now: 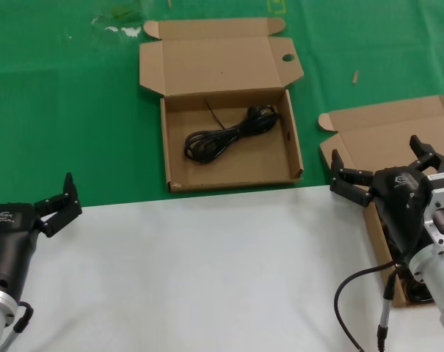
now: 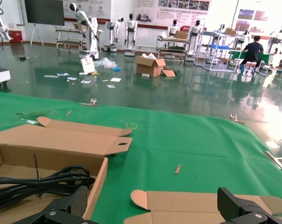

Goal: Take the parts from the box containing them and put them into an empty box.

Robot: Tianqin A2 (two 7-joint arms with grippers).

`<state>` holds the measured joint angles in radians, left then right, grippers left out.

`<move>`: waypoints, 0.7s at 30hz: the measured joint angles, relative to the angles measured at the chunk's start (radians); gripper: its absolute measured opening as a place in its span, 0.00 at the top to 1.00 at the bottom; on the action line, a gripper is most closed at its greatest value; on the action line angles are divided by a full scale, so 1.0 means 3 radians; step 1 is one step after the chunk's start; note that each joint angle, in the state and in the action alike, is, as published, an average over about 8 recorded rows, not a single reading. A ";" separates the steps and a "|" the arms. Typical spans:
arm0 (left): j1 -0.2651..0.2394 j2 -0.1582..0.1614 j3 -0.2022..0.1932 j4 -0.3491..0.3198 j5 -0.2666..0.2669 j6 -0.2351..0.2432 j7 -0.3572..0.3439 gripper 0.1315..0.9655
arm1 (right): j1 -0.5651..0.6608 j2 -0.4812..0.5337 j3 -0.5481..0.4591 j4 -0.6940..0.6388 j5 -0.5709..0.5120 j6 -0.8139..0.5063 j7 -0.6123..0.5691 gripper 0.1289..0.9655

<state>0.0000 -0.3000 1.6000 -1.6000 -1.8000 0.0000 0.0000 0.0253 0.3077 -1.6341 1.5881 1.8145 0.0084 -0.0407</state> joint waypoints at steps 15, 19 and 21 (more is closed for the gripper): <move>0.0000 0.0000 0.0000 0.0000 0.0000 0.0000 0.0000 0.00 | 0.0000 0.0000 0.0000 0.0000 0.0000 0.0000 0.0000 0.00; 0.0000 0.0000 0.0000 0.0000 0.0000 0.0000 0.0000 0.00 | 0.0000 0.0000 0.0000 0.0000 0.0000 0.0000 0.0000 0.00; 0.0000 0.0000 0.0000 0.0000 0.0000 0.0000 0.0000 0.00 | 0.0000 0.0000 0.0000 0.0000 0.0000 0.0000 0.0000 0.00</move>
